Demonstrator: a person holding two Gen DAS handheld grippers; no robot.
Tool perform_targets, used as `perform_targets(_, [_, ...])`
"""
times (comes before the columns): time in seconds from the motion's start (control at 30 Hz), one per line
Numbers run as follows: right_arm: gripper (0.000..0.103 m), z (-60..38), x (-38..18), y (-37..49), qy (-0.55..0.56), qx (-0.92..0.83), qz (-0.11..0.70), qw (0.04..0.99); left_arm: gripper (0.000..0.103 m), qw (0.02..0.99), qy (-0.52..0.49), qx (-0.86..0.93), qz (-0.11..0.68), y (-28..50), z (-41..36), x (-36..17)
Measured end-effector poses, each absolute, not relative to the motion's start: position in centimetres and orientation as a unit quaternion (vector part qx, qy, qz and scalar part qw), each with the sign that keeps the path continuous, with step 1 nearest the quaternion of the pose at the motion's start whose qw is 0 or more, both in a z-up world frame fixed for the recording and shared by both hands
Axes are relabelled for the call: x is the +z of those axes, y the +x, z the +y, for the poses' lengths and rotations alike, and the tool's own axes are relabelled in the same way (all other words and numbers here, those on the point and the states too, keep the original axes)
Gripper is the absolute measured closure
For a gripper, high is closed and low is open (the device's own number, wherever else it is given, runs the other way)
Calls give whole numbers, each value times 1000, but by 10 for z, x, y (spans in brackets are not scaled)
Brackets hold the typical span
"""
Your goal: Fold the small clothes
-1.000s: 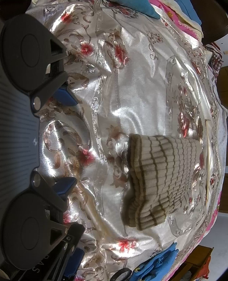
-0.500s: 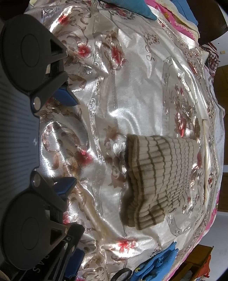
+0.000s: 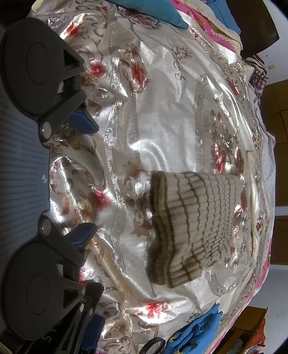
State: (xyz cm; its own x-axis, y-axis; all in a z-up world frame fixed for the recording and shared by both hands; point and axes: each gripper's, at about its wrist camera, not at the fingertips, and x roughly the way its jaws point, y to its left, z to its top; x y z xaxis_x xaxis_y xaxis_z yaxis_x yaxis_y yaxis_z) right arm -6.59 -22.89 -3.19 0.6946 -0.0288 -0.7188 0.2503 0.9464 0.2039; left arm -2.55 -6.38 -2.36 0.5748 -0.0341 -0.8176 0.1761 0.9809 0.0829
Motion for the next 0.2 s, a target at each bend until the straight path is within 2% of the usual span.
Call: perform_targets(0.2, [45,-229,-31,-66,144,-77,382,910,11,885,79,-58,455,-26,-64,-23])
